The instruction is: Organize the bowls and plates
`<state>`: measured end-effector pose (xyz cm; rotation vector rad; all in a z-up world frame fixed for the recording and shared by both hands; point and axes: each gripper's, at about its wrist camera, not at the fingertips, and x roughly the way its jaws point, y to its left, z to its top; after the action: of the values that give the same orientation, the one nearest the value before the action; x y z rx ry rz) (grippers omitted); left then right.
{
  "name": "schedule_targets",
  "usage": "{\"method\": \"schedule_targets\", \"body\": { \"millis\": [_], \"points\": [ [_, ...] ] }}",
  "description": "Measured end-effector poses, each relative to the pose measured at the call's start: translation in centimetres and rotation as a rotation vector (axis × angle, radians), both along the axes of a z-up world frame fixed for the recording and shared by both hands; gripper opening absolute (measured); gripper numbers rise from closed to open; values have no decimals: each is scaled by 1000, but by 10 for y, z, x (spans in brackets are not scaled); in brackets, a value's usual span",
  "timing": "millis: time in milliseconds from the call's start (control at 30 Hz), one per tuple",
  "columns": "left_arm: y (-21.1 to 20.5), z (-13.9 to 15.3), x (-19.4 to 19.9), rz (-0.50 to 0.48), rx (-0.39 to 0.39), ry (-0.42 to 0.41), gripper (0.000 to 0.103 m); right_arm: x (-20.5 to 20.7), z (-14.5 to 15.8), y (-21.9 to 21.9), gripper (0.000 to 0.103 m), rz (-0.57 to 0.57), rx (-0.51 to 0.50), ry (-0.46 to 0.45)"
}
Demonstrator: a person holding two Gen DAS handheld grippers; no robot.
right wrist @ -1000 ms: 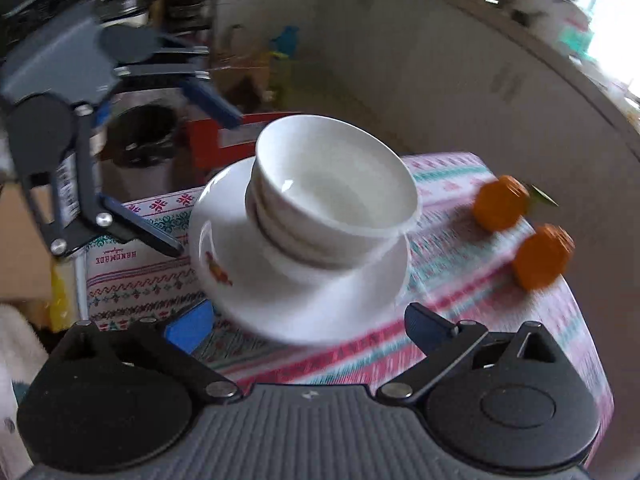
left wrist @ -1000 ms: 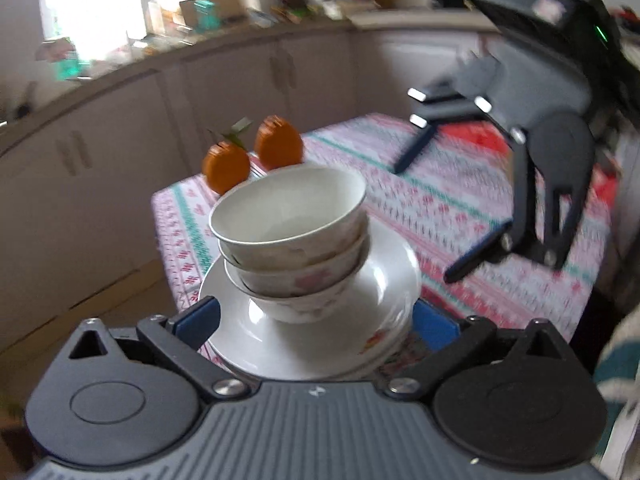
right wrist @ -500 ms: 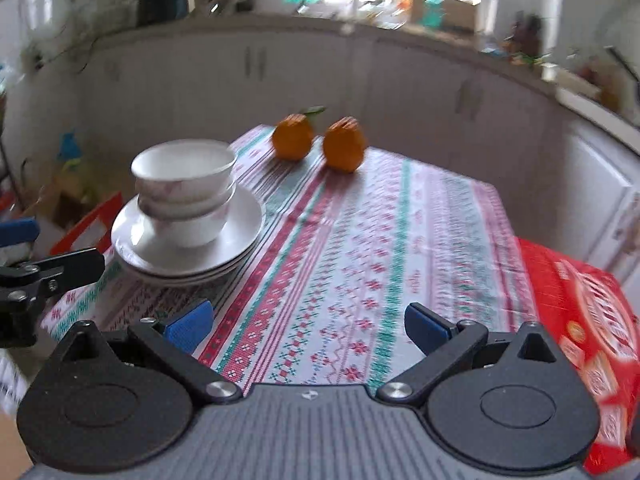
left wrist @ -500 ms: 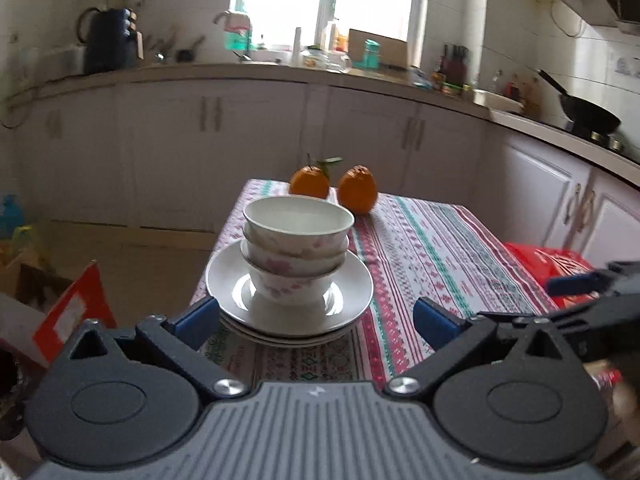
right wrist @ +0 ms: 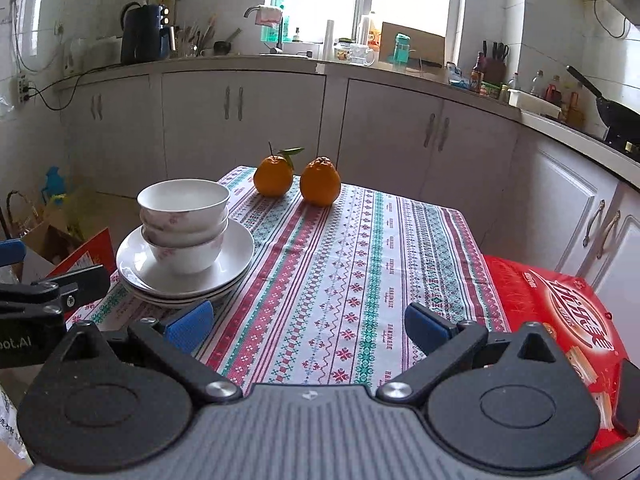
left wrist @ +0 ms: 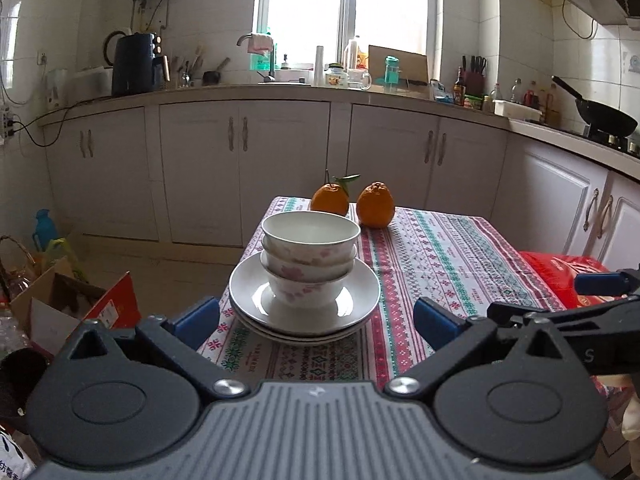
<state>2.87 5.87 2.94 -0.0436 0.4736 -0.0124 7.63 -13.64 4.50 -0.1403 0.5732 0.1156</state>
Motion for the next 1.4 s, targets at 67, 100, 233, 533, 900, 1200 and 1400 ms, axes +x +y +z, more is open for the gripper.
{"method": "schedule_targets", "body": {
  "millis": [67,100,233,533,900,1200,1400],
  "points": [
    [0,0,-1,2,1,-4,102,0,1,0,103,-6,3,-5],
    [-1,1,-1,3,3,-6,102,0,1,0,103,-9,3,-4],
    [0,1,-1,4,-2,-6,102,-1,1,0,103,-21,5,-7],
    [0,0,0,5,-7,-10,102,-3,1,1,103,-32,-1,-19],
    [-1,1,-2,5,-8,-13,102,-5,2,1,103,-37,-2,-25],
    [-2,2,-2,5,-12,-10,102,-5,4,1,103,-45,-7,-28],
    [-3,3,-3,4,-12,-9,102,-5,4,1,103,-50,-11,-30]
  ]
}}
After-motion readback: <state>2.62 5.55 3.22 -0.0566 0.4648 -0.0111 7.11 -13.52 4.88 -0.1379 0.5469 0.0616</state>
